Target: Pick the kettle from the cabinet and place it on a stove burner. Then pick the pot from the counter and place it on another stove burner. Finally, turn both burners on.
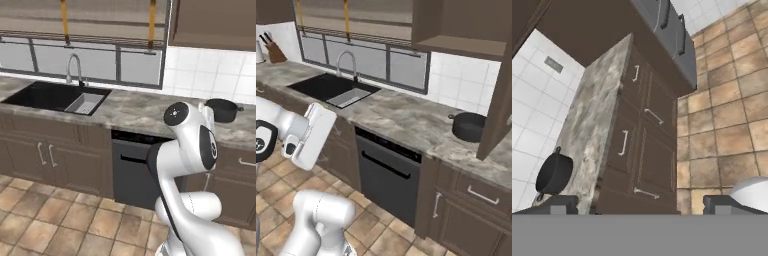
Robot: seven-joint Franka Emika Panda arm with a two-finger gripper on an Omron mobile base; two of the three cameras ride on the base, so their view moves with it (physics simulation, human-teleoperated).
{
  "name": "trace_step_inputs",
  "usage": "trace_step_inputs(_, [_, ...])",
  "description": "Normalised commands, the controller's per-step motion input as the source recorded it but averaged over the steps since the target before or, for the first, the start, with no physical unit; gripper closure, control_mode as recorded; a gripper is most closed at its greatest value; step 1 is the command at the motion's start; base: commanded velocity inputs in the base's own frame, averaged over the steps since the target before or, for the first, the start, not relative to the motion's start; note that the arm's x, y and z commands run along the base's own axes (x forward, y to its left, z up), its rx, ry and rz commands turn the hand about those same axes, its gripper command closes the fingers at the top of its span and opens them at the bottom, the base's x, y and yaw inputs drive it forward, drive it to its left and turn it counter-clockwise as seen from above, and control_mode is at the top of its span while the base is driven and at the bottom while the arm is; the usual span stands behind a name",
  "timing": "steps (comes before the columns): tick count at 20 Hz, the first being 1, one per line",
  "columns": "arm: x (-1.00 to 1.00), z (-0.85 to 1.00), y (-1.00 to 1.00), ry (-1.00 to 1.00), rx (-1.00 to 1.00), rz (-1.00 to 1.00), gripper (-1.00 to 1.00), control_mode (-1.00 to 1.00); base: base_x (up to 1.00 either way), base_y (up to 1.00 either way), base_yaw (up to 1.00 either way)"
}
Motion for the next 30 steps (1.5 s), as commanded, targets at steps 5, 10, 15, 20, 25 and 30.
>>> trace_step_inputs(5, [0.00,0.00,0.00,0.00,0.00,0.00,-1.00,1.00,0.38,0.33,-0.54])
trace_step_inputs(10, [0.00,0.00,0.00,0.00,0.00,0.00,-1.00,1.00,0.43,0.35,-0.52])
trace_step_inputs(15, [0.00,0.00,0.00,0.00,0.00,0.00,-1.00,1.00,0.58,0.36,-0.43])
trace_step_inputs(20, [0.00,0.00,0.00,0.00,0.00,0.00,-1.00,1.00,0.68,0.18,-0.24])
trace_step_inputs(25, [0.00,0.00,0.00,0.00,0.00,0.00,-1.00,1.00,0.57,0.17,-0.22])
trace_step_inputs(30, [0.00,0.00,0.00,0.00,0.00,0.00,-1.00,1.00,0.51,0.16,-0.19])
